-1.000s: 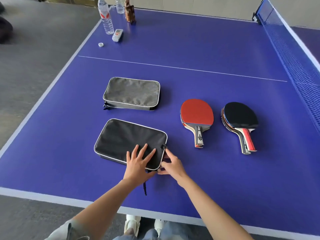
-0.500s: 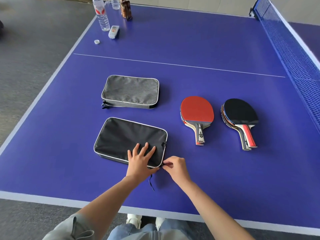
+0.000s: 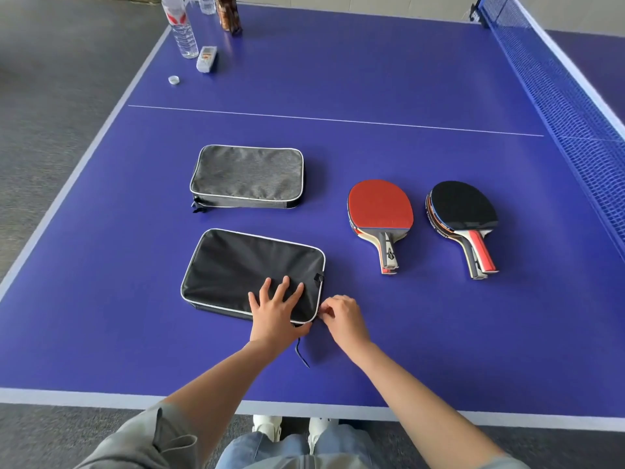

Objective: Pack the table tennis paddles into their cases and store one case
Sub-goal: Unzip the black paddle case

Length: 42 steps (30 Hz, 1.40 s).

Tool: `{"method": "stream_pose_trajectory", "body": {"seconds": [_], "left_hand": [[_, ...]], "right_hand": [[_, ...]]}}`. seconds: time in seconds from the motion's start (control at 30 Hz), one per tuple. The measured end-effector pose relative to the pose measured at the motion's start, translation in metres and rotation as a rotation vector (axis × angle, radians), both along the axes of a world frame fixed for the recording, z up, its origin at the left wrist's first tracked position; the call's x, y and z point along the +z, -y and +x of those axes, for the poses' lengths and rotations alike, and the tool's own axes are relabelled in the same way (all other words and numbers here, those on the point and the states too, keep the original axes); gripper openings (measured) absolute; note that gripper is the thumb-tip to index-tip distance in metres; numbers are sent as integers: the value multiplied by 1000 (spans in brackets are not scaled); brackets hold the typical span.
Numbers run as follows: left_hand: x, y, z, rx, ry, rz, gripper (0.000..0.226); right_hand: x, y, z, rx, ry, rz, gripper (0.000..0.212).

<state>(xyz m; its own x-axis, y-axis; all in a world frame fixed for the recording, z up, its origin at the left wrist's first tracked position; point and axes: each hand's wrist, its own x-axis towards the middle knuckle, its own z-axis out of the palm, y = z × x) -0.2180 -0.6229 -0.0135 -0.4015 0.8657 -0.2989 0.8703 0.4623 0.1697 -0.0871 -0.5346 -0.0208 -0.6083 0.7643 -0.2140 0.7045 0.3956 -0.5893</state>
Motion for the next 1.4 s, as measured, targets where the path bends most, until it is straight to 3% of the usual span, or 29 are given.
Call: {"method": "stream_pose_trajectory", "body": {"seconds": [0.17, 0.33, 0.4, 0.47, 0.53, 0.77, 0.87, 1.1, 1.3, 1.4], "left_hand": [[-4, 6, 1, -21, -29, -7, 75], [-6, 13, -2, -57, 16, -28, 71], [-6, 15, -4, -67, 32, -30, 69], [-5, 17, -8, -92, 37, -30, 67], [-2, 20, -13, -98, 66, -10, 66], [5, 30, -5, -73, 35, -26, 91], [5, 27, 0, -70, -8, -10, 86], [17, 25, -4, -155, -64, 66, 61], [12, 30, -2, -153, -169, 33, 68], [12, 27, 0, -194, -233, -18, 69]], "right_hand": [[8, -23, 5, 102, -9, -66, 8], [18, -63, -16, 25, 45, 28, 11], [23, -77, -31, 55, 91, 85, 26], [26, -85, -44, 179, 173, 84, 57], [27, -87, -48, 269, 237, 68, 64], [17, -28, -23, 93, 196, 41, 27], [11, 1, -15, 79, 155, -1, 18], [14, -3, -3, 206, 11, -76, 14], [19, -41, -20, 450, 85, -71, 8], [12, -47, -20, 451, 50, -69, 8]]}}
